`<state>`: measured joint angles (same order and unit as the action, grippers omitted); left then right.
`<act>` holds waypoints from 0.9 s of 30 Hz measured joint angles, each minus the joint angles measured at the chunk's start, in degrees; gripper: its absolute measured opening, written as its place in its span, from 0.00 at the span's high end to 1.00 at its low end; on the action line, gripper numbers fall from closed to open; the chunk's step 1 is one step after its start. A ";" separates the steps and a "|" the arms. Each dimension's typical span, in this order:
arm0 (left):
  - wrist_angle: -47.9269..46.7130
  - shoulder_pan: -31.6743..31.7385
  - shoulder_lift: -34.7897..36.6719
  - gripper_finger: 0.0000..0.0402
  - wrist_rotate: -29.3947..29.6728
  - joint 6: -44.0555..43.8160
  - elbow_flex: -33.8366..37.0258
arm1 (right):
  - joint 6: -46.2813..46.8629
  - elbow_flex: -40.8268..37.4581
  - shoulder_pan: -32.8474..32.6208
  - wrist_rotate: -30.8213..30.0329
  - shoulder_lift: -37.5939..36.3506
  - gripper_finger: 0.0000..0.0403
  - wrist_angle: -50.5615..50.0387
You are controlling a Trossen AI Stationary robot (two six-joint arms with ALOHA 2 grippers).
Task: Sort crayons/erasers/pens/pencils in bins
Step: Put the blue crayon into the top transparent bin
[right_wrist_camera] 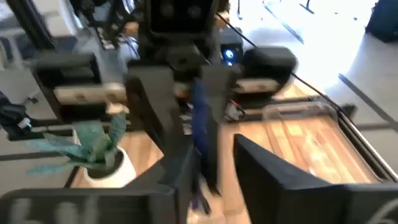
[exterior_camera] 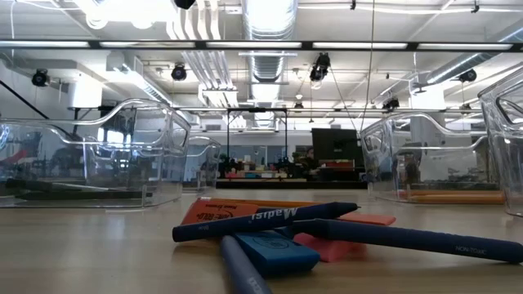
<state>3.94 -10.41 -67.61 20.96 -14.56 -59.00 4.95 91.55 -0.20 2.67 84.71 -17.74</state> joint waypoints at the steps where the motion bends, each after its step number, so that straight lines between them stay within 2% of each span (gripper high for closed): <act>1: 0.00 0.33 0.00 0.97 -0.56 -0.14 0.00 | -0.02 0.00 0.08 -0.26 -0.68 0.70 -1.26; 6: -1.43 2.70 0.02 0.97 -2.21 -0.17 0.14 | 1.52 0.00 0.19 -1.59 -5.30 0.56 -9.58; 11: -14.05 8.10 0.15 0.97 -2.75 -0.22 -0.61 | 7.37 -0.07 -0.17 -3.55 -8.11 0.53 -20.44; 18: -37.77 23.75 0.15 0.97 -2.52 -4.51 0.28 | 13.35 -3.11 -3.05 -6.18 -6.75 0.55 -26.60; 21: -40.85 32.08 0.00 0.97 -2.61 -4.69 2.25 | 14.43 -4.76 -3.90 -7.40 -5.22 0.56 -26.65; 24: -40.46 39.09 -1.25 0.97 -6.46 -7.79 5.18 | 15.73 -5.81 -4.19 -7.45 -3.24 0.56 -26.61; 27: -40.54 42.45 -3.07 0.97 -10.08 -10.65 7.98 | 17.78 -6.55 -4.30 -7.72 -0.94 0.57 -26.44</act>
<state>-36.60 32.04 -70.68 10.88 -25.21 -51.03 22.73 85.00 -4.51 -5.05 83.78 -44.18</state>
